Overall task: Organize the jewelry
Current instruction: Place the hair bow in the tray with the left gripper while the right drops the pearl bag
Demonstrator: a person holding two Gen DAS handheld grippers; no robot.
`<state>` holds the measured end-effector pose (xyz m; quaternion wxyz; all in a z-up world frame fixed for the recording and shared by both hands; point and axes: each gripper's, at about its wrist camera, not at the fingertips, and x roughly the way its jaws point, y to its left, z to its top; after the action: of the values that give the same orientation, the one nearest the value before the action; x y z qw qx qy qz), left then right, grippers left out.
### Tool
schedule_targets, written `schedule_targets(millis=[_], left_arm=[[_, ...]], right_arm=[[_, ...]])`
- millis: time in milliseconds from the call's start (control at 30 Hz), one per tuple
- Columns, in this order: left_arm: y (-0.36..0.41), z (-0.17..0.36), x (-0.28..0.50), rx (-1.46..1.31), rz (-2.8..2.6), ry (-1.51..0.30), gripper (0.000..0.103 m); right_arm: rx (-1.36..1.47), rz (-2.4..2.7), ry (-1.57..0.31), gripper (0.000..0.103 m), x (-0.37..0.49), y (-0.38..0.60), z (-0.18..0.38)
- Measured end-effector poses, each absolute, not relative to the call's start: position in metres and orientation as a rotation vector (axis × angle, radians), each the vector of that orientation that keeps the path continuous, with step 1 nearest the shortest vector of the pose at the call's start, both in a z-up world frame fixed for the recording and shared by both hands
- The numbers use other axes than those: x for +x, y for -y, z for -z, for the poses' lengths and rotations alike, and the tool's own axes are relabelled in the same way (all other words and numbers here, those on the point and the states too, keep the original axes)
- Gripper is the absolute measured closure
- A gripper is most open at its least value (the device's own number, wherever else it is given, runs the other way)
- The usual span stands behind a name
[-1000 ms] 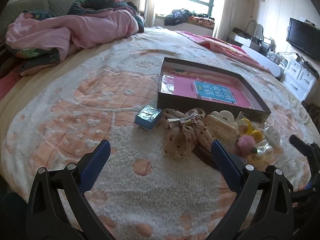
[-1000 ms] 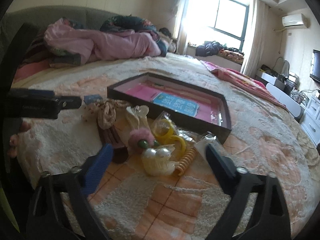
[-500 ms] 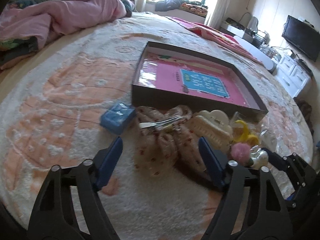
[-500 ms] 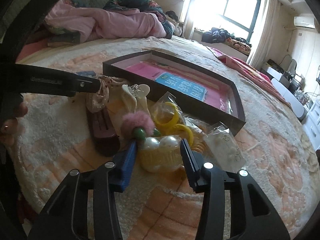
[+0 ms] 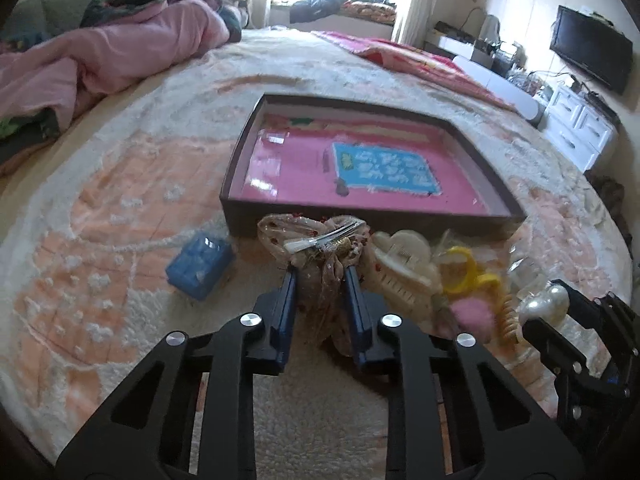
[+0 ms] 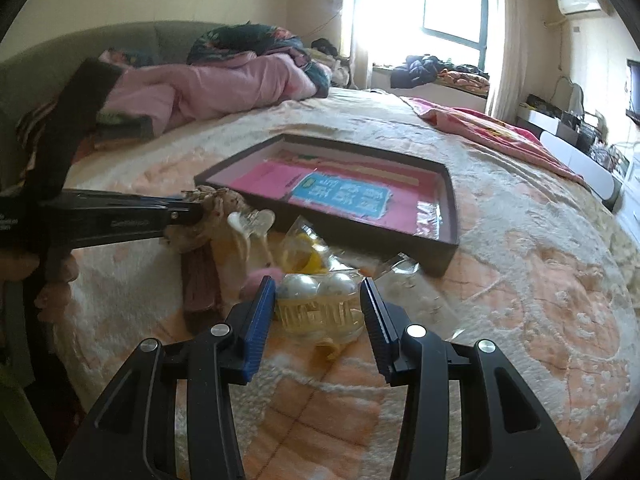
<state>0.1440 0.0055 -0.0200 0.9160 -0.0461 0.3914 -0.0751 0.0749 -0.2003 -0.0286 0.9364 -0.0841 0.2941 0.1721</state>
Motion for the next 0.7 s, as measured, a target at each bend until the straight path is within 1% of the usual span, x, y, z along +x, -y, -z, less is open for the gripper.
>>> schedule_targets(millis=[333, 700], left_arm=[[0.006, -0.019, 0.156, -0.099, 0.186, -0.715, 0.095], [0.016, -0.020, 0.195, -0.074, 0.176, -0.706, 0.095]], right_arm=[[-0.136, -0.307, -0.554, 0.061, 0.094, 0.217, 0.004], [-0.096, -0.281, -0.541, 0.061, 0.152, 0.230, -0.013]])
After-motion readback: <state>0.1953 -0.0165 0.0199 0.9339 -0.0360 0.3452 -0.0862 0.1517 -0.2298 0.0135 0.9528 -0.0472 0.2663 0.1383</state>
